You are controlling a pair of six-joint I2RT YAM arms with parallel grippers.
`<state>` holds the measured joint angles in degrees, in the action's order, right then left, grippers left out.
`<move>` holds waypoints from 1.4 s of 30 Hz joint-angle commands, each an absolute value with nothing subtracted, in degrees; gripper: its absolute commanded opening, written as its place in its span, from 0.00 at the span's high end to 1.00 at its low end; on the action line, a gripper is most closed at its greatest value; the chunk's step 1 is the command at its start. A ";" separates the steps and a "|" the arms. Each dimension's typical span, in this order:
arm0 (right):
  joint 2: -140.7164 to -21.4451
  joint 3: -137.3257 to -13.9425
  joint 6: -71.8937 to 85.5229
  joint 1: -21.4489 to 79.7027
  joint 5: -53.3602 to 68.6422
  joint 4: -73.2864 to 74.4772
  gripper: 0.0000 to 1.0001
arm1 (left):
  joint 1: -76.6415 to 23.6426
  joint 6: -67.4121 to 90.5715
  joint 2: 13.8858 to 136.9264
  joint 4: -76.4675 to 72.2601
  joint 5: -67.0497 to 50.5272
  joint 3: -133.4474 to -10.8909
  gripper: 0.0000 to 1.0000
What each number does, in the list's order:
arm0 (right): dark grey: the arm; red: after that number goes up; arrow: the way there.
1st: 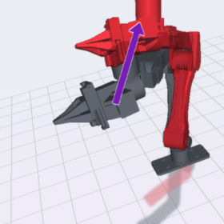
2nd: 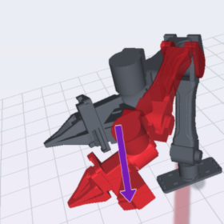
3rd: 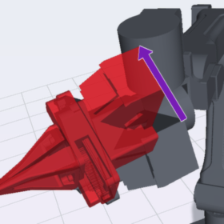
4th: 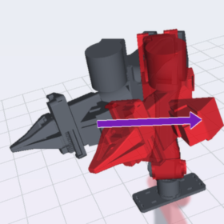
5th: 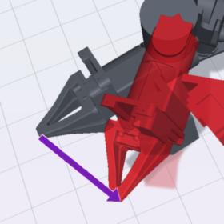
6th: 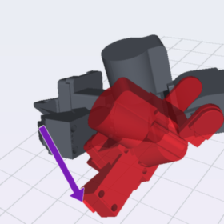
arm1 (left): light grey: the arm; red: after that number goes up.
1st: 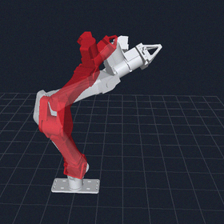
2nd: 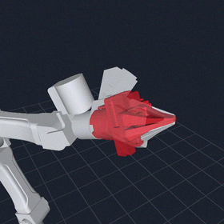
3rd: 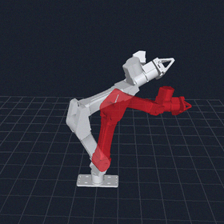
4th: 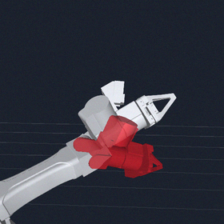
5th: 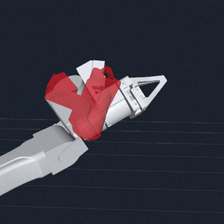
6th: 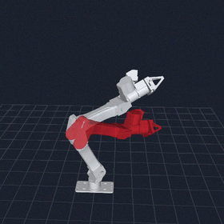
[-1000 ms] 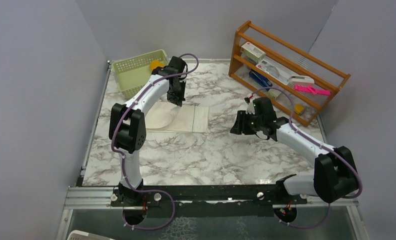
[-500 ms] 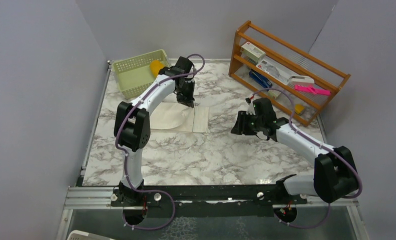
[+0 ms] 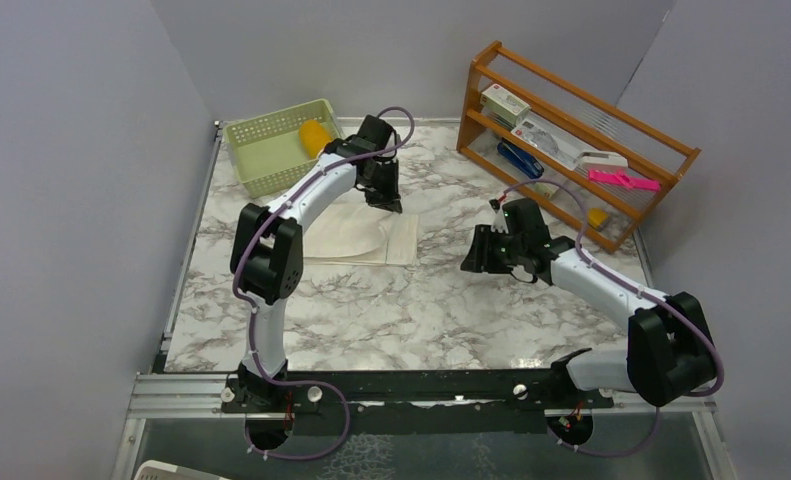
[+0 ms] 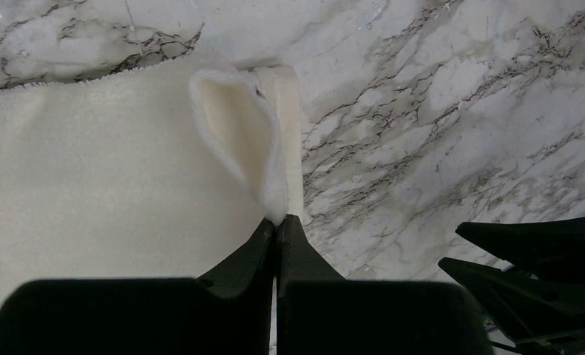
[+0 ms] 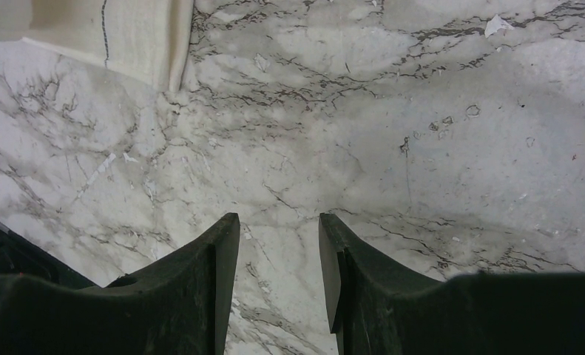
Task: Roll the towels
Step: Fold the towel at the center of the board, then roll the towel at the center of the board.
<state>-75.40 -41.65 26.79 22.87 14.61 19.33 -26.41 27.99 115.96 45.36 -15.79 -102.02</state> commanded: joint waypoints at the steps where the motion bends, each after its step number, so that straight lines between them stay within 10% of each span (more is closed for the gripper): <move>1: -74.36 -41.04 27.50 23.54 13.27 18.85 0.55 | -28.22 31.22 116.71 40.89 -18.44 -99.35 1.00; 11: -74.43 -39.76 27.69 23.80 13.27 17.97 0.55 | -28.99 33.87 116.60 33.82 -18.01 -92.33 0.99; 16: -74.98 -39.42 27.77 23.90 13.08 17.26 0.54 | -29.18 36.82 114.05 24.53 -21.58 -86.89 0.60; 24: -75.55 -42.64 27.28 29.12 7.91 15.14 0.51 | -25.14 39.32 107.03 14.38 -28.30 -85.03 0.41; 34: -94.46 -64.10 22.63 39.22 8.98 6.04 0.57 | -4.51 31.30 96.53 14.61 -31.08 -71.95 0.74; 42: -114.23 -78.98 24.83 40.18 18.19 4.34 0.73 | -2.80 32.87 97.84 3.56 -28.93 -58.50 0.76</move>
